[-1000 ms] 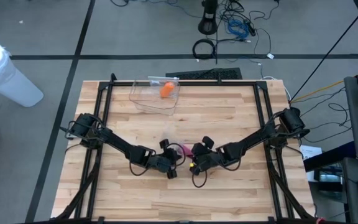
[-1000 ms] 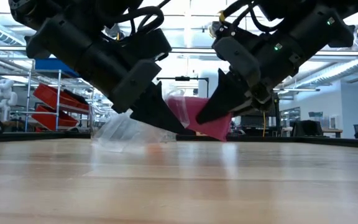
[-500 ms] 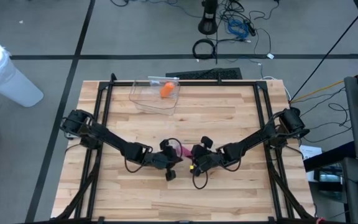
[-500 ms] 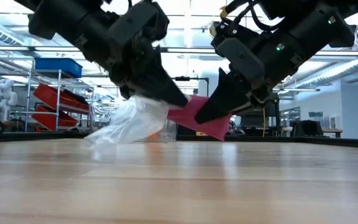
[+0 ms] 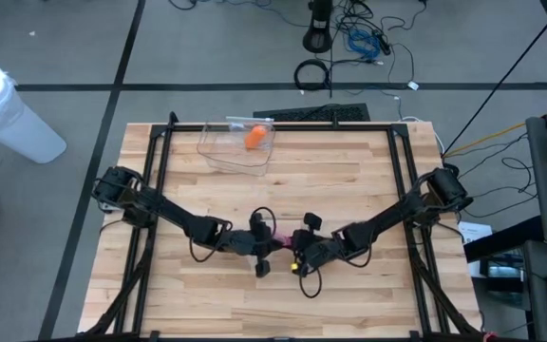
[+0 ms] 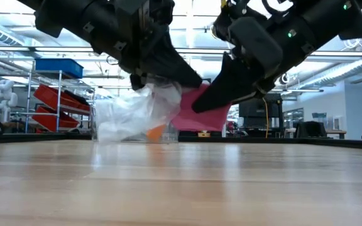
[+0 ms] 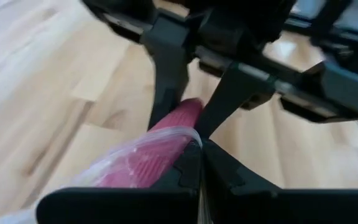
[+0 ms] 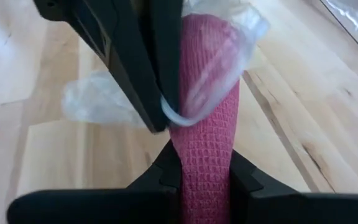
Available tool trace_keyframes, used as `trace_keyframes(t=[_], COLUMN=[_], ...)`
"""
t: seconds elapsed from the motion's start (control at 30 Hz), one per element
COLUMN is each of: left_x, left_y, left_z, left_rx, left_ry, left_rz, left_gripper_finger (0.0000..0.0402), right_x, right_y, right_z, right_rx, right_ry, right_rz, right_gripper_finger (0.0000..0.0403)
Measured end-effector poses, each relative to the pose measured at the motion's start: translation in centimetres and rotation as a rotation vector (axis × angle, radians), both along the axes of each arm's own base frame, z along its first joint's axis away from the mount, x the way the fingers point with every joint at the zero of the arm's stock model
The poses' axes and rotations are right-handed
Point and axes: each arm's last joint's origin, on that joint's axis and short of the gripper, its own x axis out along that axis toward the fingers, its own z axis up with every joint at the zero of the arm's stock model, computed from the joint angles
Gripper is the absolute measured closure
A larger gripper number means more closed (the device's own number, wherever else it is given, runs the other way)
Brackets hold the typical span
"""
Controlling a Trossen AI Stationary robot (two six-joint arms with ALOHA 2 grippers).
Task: Roll bandage
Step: Put the rolled pink bandage into the transparent zip bag
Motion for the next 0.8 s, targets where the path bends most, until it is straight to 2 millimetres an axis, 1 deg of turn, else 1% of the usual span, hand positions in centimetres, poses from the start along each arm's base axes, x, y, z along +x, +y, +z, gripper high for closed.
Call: trace_keyframes(t=[0.13,0.27,0.37,0.47,0.63,0.8], left_x=[0.1,0.1,0.0,-0.2,-0.8,-1.1], left_y=[0.1,0.1,-0.2,-0.3,-0.3,-0.3], left_z=[0.1,0.0,0.1,0.7,1.4,1.1], left_rx=[-0.02,-0.031,-0.045,-0.07,-0.063,-0.06], left_ry=[-0.005,0.01,0.02,0.013,0.04,0.096], left_rz=[-0.035,-0.063,-0.166,-0.24,-0.252,-0.252], left_gripper_finger=[0.0393,0.0392,0.0392,0.0392,0.0392,0.0392], right_x=[-0.1,-0.6,-0.9,-1.4,-1.6,-1.3], right_y=[0.7,1.1,1.6,1.9,2.6,3.2], right_z=[0.3,0.1,0.0,-0.3,-0.1,0.3], right_rx=[-0.023,-0.03,-0.028,0.02,0.069,0.095], right_ry=[0.061,0.116,0.133,0.157,0.113,0.041], right_rz=[0.018,0.028,0.036,-0.011,-0.045,-0.043], right_gripper_finger=[0.0355,0.0355,0.0355,0.0355,0.0355,0.0355])
